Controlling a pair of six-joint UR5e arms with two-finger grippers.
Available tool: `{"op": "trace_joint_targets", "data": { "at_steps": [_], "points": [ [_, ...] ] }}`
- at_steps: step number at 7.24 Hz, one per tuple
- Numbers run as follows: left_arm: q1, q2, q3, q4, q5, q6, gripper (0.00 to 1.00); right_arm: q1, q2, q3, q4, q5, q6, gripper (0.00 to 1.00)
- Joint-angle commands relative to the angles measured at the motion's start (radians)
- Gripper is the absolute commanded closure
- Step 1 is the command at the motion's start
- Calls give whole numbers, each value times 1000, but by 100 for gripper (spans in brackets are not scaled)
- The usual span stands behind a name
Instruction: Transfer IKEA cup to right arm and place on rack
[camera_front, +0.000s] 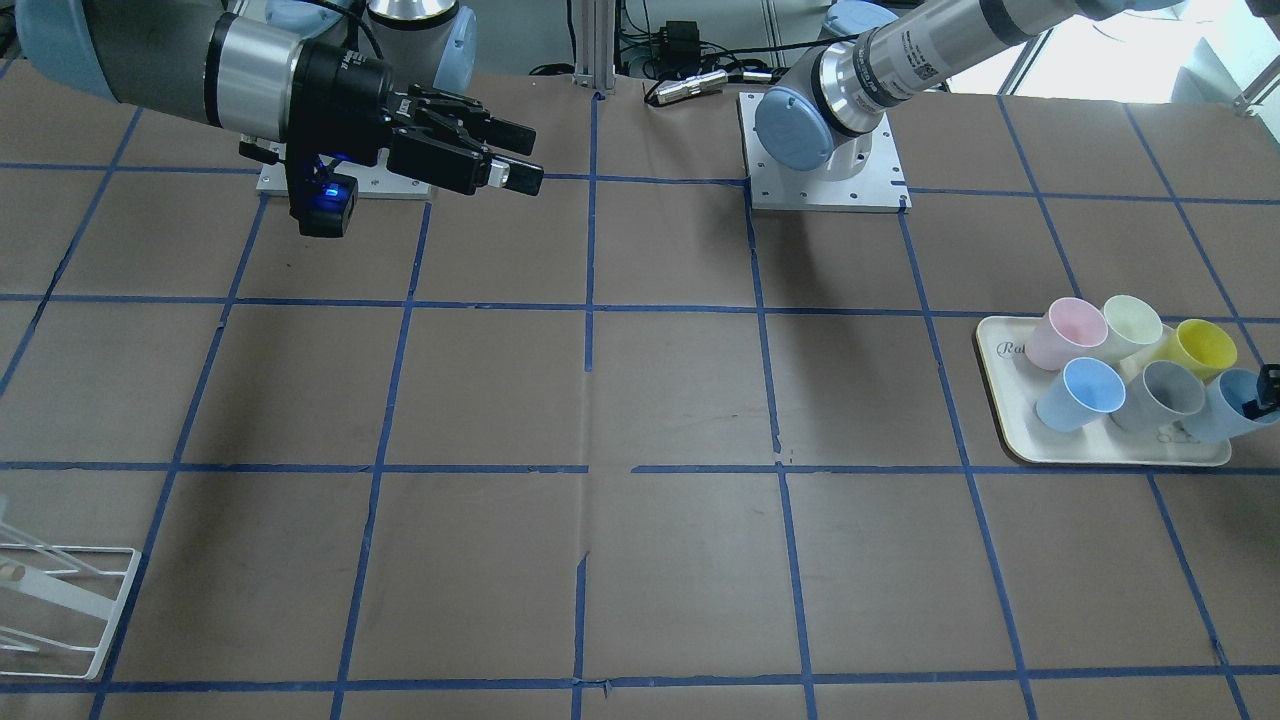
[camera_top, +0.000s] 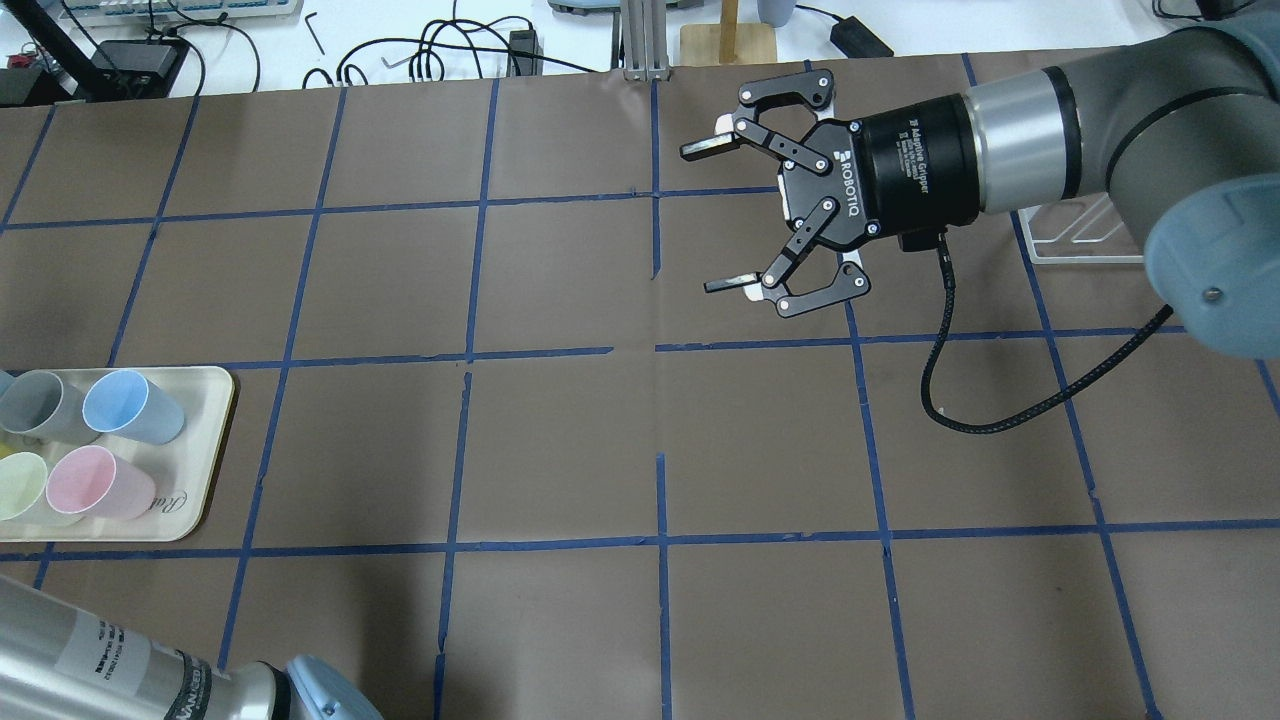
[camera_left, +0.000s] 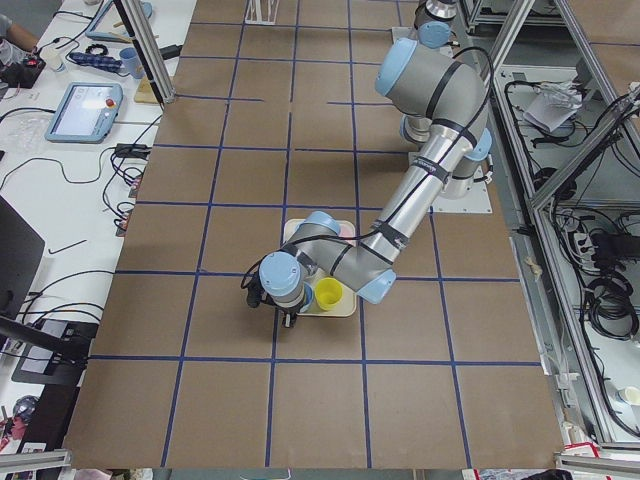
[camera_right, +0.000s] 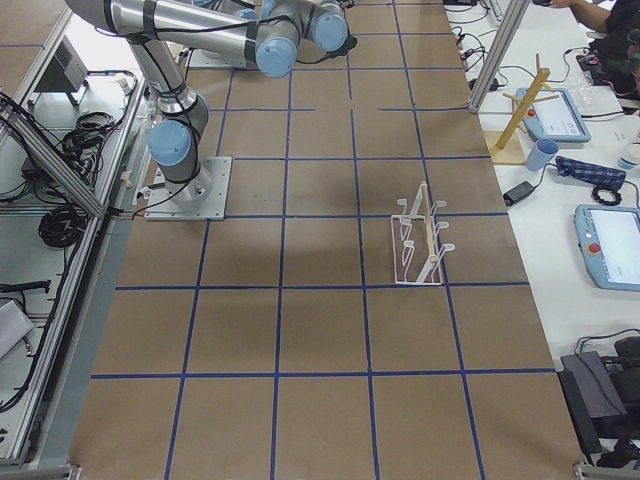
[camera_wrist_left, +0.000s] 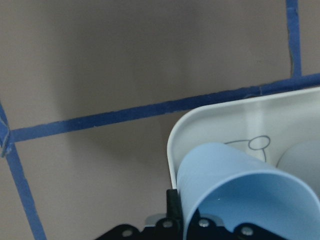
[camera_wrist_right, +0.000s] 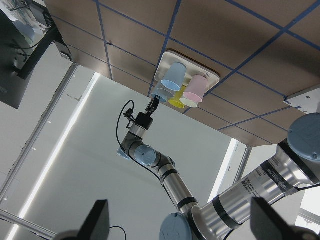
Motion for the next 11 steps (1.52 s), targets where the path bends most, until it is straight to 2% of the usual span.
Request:
{"op": "trace_joint_targets", "data": {
  "at_steps": [1, 3, 4, 5, 6, 8, 10, 11],
  "points": [
    [-4, 60, 31, -78, 0, 10, 99, -29, -1, 4, 2, 78, 14, 0],
    [-3, 112, 158, -355, -18, 33, 100, -31, -1, 0, -3, 97, 28, 0],
    [-6, 134, 218, -511, -115, 33, 100, -31, -11, -5, -3, 98, 76, 0],
    [-31, 157, 230, -645, -209, 33, 100, -34, -11, -26, -3, 105, 101, 0],
    [-86, 184, 232, -750, -300, 33, 100, -34, -5, -31, -3, 141, 115, 0],
    [-156, 217, 224, -1062, -485, 38, 100, -31, -5, -25, 0, 141, 133, 0],
    [-208, 226, 188, -1264, -599, 39, 100, -29, 11, -30, -4, 141, 158, 0],
    [-251, 238, 133, -1300, -669, 41, 100, -29, 26, -33, -9, 141, 185, 0]
  ]
}}
